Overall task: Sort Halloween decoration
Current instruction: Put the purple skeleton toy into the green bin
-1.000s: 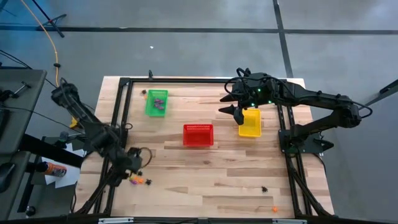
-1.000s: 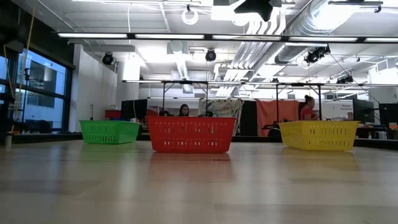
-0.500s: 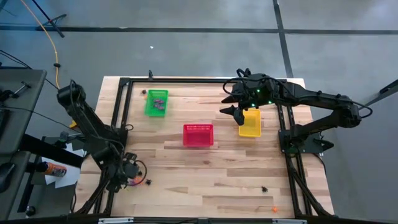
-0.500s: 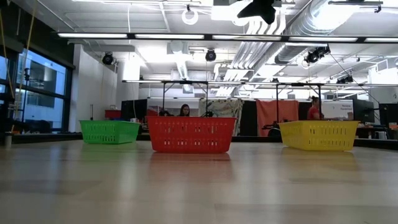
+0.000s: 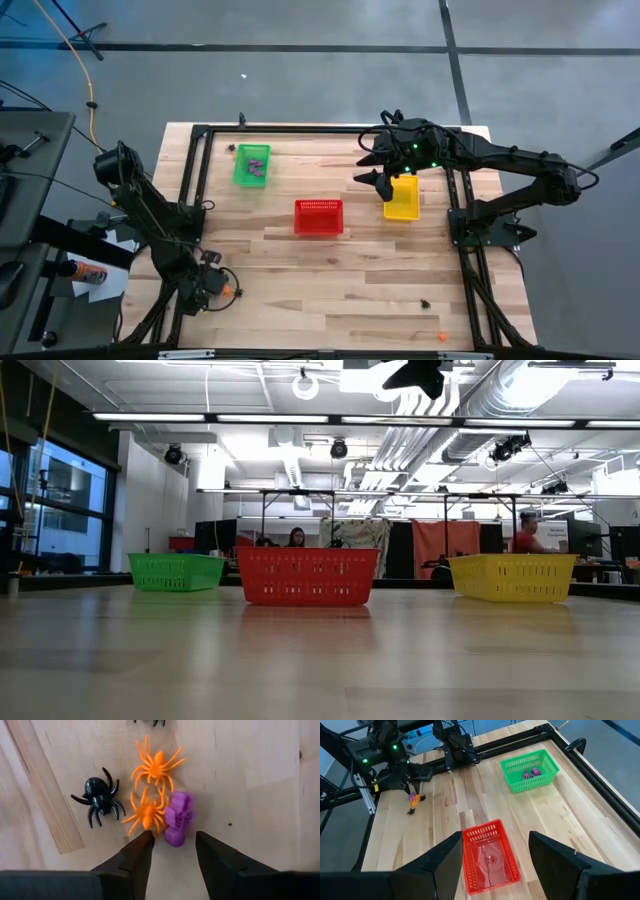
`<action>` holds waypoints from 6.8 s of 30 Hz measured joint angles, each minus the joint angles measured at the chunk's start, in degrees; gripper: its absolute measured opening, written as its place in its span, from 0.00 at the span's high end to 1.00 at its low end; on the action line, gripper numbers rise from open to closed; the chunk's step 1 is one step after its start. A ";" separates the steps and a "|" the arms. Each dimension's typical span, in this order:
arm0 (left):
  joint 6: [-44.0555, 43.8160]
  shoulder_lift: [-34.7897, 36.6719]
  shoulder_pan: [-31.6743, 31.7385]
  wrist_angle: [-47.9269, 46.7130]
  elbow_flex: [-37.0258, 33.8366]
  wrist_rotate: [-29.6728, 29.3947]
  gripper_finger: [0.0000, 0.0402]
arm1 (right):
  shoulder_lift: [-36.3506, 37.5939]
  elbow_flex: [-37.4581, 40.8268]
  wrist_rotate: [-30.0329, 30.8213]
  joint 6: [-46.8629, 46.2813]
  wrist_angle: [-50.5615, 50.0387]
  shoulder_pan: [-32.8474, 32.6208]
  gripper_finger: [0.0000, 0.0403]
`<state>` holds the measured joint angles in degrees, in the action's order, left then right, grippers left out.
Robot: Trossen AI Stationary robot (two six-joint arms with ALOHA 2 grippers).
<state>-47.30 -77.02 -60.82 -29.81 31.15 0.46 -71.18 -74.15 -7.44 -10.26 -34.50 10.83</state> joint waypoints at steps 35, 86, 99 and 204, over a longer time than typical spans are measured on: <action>-13.45 25.33 6.00 -2.14 -0.30 -4.41 0.99 | 0.00 0.00 0.04 2.07 -0.11 0.02 0.45; 45.90 2.79 68.30 48.14 24.16 7.14 0.98 | 5.25 24.98 3.15 0.08 55.26 -4.57 0.45; 44.95 2.79 68.28 48.05 24.16 7.14 0.98 | 5.20 24.98 3.15 1.95 54.42 -4.57 0.45; 41.98 -1.25 108.25 -19.12 34.24 -5.42 1.00 | 5.16 24.94 2.96 1.86 46.25 -4.46 0.45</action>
<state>-5.32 -78.28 47.43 -48.93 65.39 -4.96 -66.02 -49.21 -4.49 -8.40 11.75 6.37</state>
